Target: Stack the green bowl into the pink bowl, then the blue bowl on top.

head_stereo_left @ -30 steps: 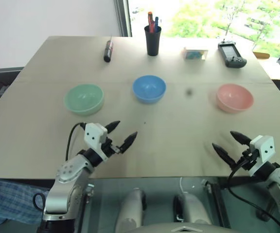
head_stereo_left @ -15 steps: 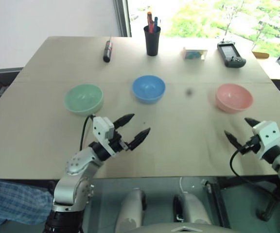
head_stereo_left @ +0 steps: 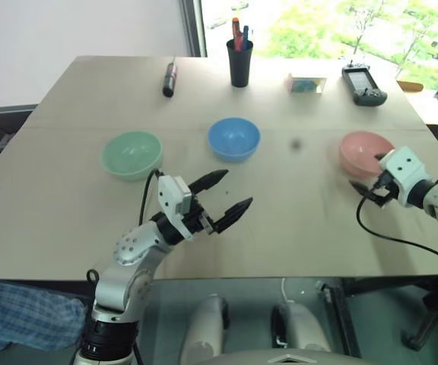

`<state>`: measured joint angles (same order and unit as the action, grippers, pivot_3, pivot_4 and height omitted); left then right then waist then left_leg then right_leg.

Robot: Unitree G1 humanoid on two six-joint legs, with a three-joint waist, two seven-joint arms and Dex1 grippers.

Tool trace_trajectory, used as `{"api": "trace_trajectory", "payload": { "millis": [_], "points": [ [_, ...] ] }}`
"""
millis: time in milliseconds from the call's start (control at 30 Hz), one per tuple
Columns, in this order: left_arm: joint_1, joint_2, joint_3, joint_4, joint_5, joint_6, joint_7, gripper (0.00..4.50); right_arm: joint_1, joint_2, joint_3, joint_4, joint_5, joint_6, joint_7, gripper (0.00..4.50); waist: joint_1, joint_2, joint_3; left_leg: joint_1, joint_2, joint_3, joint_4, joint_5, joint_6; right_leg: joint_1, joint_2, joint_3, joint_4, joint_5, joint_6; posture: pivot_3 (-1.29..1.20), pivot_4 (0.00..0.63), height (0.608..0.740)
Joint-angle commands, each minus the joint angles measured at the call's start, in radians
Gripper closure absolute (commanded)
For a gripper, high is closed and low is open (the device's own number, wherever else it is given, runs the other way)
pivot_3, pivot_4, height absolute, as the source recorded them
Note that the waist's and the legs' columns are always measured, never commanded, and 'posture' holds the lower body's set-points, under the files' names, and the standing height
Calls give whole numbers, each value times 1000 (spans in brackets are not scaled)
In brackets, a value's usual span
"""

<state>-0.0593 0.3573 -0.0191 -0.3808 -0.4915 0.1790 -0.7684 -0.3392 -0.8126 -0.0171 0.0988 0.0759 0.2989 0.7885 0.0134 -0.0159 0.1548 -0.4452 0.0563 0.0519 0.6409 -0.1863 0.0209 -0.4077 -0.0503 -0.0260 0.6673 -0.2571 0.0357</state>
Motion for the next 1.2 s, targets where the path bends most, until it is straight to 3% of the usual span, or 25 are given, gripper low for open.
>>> {"api": "trace_trajectory", "payload": {
  "millis": [33,100,200,233,267,300,333,433,467,500,567,867,1067,1200],
  "points": [
    [-15,-8,-18,-30,1,-24,-2,15,-109,-23,39,93,-27,39,53,0,-1,0,0,0,0,0,0,0,0,0,0,0,0,0,0,0,150,740],
    [-16,-9,-22,-31,3,-27,-1,15,-151,-24,59,147,-42,43,71,0,-1,0,0,0,0,0,1,0,0,0,0,0,0,0,0,0,150,740],
    [-14,-8,-25,-33,7,-34,3,0,-195,-24,81,199,-65,4,93,614,0,0,0,0,0,0,1,0,0,0,0,0,0,0,0,0,150,740],
    [-11,-8,-24,-34,8,-36,4,0,-204,-22,84,205,-65,1,102,1128,1,0,0,0,0,0,1,0,0,0,0,0,0,0,0,0,150,740],
    [-6,-8,-24,-35,11,-39,6,0,-214,-20,89,212,-69,-3,109,1294,1,0,0,-1,0,0,1,0,0,0,0,0,0,0,0,0,150,740],
    [-2,-8,-23,-36,13,-42,9,0,-220,-19,94,217,-73,-8,116,1820,1,0,0,-1,0,0,1,0,0,0,0,0,0,0,0,0,150,740],
    [2,-9,-24,-37,14,-44,10,0,-224,-19,98,223,-77,-14,121,2039,1,0,0,-1,0,0,1,0,0,0,0,0,0,0,0,0,150,740],
    [7,-14,-27,-41,16,-47,16,0,-236,-13,99,240,-80,-35,129,3242,0,0,0,-1,0,0,1,0,0,0,0,0,0,0,0,0,150,740],
    [8,-15,-26,-41,16,-47,17,0,-237,-12,100,241,-80,-44,134,3426,0,0,0,-1,0,0,1,0,0,0,0,0,0,0,0,0,150,740],
    [9,-15,-26,-41,16,-48,17,0,-238,-13,101,240,-80,-49,138,3934,0,0,0,-1,0,0,1,0,0,0,0,0,0,0,0,0,150,740],
    [11,-14,-24,-40,15,-48,16,0,-237,-17,103,231,-82,-53,142,4409,0,0,0,-1,0,0,1,0,0,0,0,0,0,0,0,0,150,740],
    [-2,-6,-23,-28,12,-48,4,0,-184,-48,146,48,-129,-91,197,4466,0,1,0,-1,0,0,1,0,0,0,0,0,0,0,0,0,150,740],
    [5,6,-15,-21,10,-52,-6,0,-176,-30,175,-283,-87,28,255,4466,-2,1,1,-1,1,-1,1,0,0,-1,0,0,0,0,0,0,150,740],
    [3,6,-15,-20,11,-53,-4,0,-145,-7,277,-539,-97,184,272,4466,1,1,1,-1,1,-1,1,0,0,-1,0,-1,1,0,0,0,150,740]
  ]
}}
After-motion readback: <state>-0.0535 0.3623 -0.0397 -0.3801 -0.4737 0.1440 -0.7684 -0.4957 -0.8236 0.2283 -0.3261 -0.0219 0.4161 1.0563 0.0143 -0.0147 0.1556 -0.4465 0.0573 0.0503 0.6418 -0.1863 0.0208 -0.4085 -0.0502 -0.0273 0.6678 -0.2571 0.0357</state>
